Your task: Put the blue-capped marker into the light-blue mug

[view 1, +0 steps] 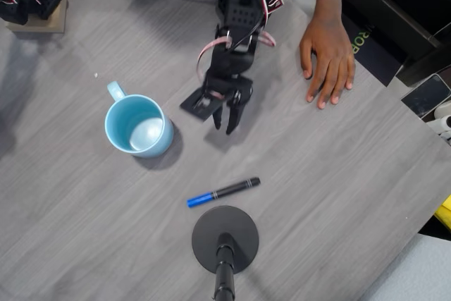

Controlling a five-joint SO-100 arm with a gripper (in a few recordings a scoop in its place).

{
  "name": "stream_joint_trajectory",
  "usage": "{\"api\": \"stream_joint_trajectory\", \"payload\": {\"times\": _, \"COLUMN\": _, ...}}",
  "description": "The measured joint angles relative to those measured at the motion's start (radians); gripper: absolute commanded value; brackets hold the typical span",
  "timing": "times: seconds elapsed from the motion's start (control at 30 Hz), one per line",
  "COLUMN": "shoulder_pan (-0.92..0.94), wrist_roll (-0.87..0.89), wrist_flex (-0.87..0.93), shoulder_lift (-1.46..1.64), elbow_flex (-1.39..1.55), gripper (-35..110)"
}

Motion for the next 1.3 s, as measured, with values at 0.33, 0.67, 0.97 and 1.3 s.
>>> {"api": "stream_joint_trajectory", "payload": {"times": 0.33, "shoulder_pan": -0.043, "wrist_roll": 0.167, "wrist_flex": 0.160, "shoulder_lift": -0.101, "elbow_flex": -0.239, "gripper": 13}}
{"api": "stream_joint_trajectory", "payload": {"times": 0.67, "shoulder_pan": -0.037, "wrist_roll": 0.255, "wrist_flex": 0.193, "shoulder_lift": -0.143, "elbow_flex": -0.242, "gripper": 13}}
{"api": "stream_joint_trajectory", "payload": {"times": 0.97, "shoulder_pan": -0.034, "wrist_roll": 0.325, "wrist_flex": 0.216, "shoulder_lift": -0.189, "elbow_flex": -0.255, "gripper": 13}}
{"api": "stream_joint_trajectory", "payload": {"times": 1.3, "shoulder_pan": -0.049, "wrist_roll": 0.385, "wrist_flex": 0.199, "shoulder_lift": -0.407, "elbow_flex": -0.336, "gripper": 13}}
